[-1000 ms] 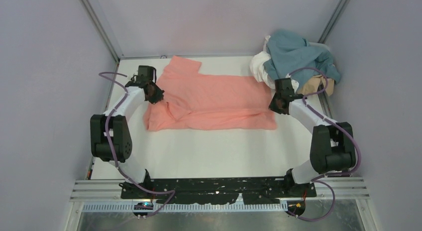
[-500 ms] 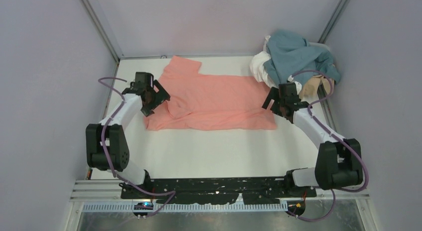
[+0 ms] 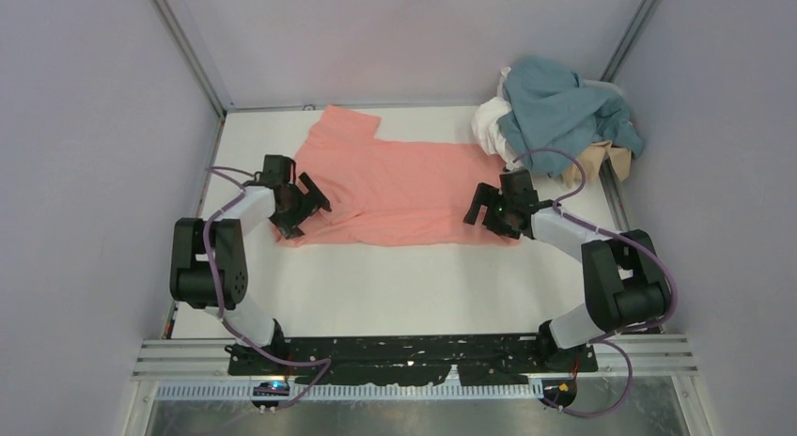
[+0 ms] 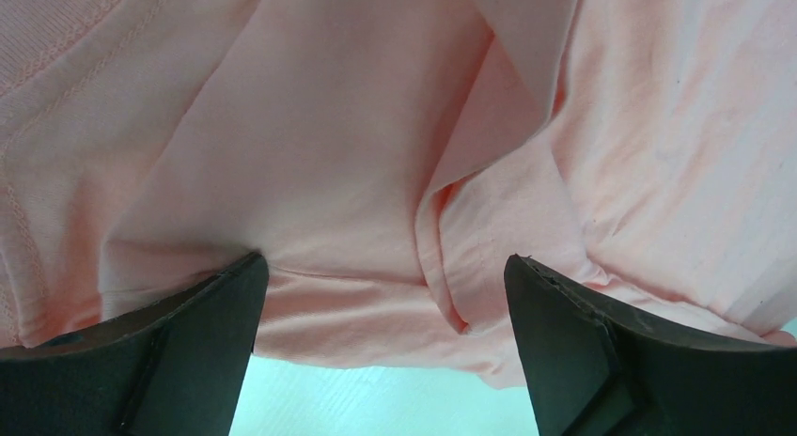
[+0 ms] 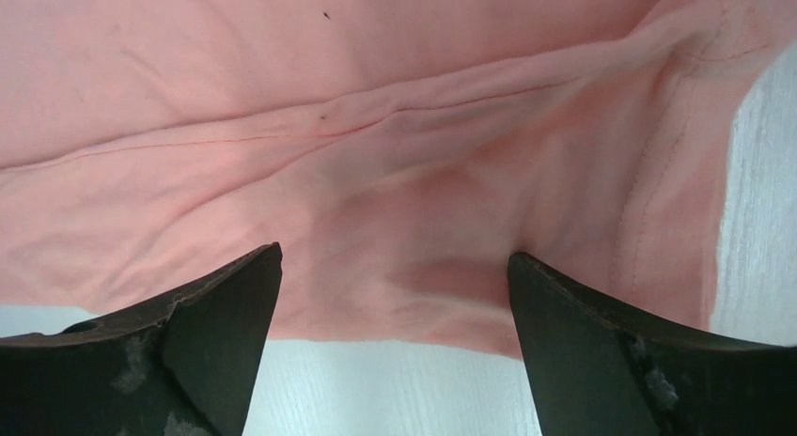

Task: Fold and stack the t-shirts
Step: Fold the flattened tshirt in 1/3 of the way

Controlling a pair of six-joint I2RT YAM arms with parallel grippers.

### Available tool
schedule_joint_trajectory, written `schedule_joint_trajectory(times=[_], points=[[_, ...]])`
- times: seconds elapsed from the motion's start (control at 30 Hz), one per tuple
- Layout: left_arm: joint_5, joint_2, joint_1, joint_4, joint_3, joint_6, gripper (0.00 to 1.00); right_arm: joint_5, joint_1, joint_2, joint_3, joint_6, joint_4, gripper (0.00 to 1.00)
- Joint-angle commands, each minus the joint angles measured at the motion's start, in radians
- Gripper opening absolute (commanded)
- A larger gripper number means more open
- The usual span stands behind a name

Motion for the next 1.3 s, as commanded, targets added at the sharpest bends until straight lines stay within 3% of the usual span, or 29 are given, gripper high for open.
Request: schedule_joint_trajectory(times=[0.0, 0.37, 0.7, 0.97, 1.1, 1.27], points=[[-0.018, -0.061, 0.037, 0.013, -0.068, 0.022, 1.00, -0.022, -0.002, -0.003, -0.042, 0.032, 0.022, 0.95], [0.018, -0.251, 0.076, 0.007, -0.298, 0.024, 1.00, -0.049, -0.001, -0.171, -0.193, 0.014, -0.171, 0.95], [-0.011, -0.621, 0.076, -0.074, -0.586, -0.013, 0.99, -0.085, 0.027, -0.394, -0.300, 0.039, -0.335, 0.95], [-0.078, -0.899, 0.076, -0.237, -0.657, -0.047, 1.00, -0.059, 0.048, -0.504, -0.298, 0.072, -0.503, 0.95], [-0.170, -0.994, 0.076, -0.341, -0.653, -0.063, 1.00, -0.035, 0.050, -0.542, -0.294, 0.058, -0.511, 0.95], [-0.141, -1.078, 0.076, -0.345, -0.634, -0.078, 1.00, -0.040, 0.049, -0.556, -0.244, 0.013, -0.480, 0.95]])
